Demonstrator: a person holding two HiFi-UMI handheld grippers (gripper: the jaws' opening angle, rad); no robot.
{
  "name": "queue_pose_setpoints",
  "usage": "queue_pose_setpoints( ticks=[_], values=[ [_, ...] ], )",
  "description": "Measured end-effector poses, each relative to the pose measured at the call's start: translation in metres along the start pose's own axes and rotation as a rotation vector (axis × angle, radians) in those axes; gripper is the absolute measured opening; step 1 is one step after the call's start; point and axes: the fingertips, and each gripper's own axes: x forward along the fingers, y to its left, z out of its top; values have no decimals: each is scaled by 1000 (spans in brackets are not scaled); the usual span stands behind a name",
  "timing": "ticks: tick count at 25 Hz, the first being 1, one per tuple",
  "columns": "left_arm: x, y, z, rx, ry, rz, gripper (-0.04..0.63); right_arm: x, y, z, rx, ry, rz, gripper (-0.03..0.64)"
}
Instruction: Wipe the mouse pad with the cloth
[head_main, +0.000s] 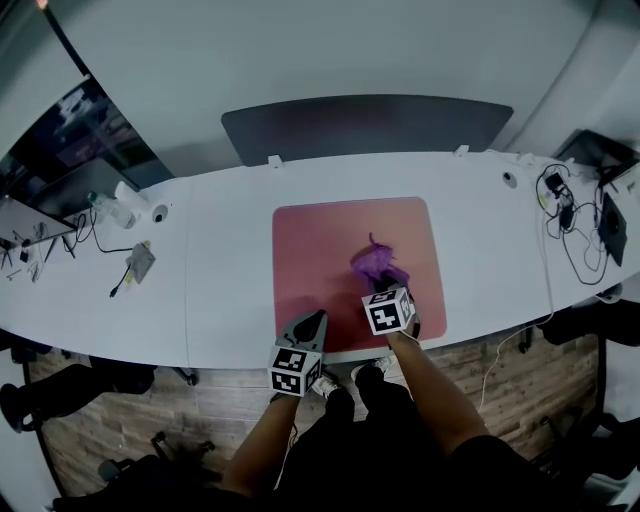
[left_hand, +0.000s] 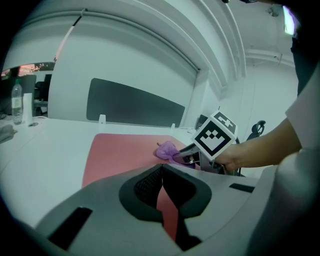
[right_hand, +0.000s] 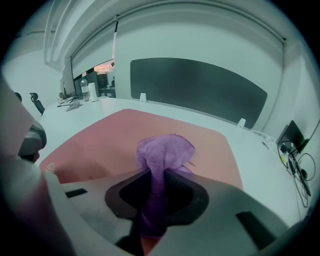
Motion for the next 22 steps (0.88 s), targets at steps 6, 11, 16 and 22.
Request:
queue_pose_setpoints(
  ticks=[6, 11, 16, 22],
  values=[
    [14, -22, 2, 31, 7, -49, 21, -11, -56, -23, 64, 18, -83, 89],
    [17, -31, 0, 43, 20, -72, 21, -19, -90, -39, 83, 33, -146, 91],
    [15, -37, -6, 48, 28, -86, 21, -26, -119, -51, 108, 47, -202, 89],
    [2, -31, -4, 44, 11, -53, 21, -30, -131, -57, 134, 54, -235, 91]
  ],
)
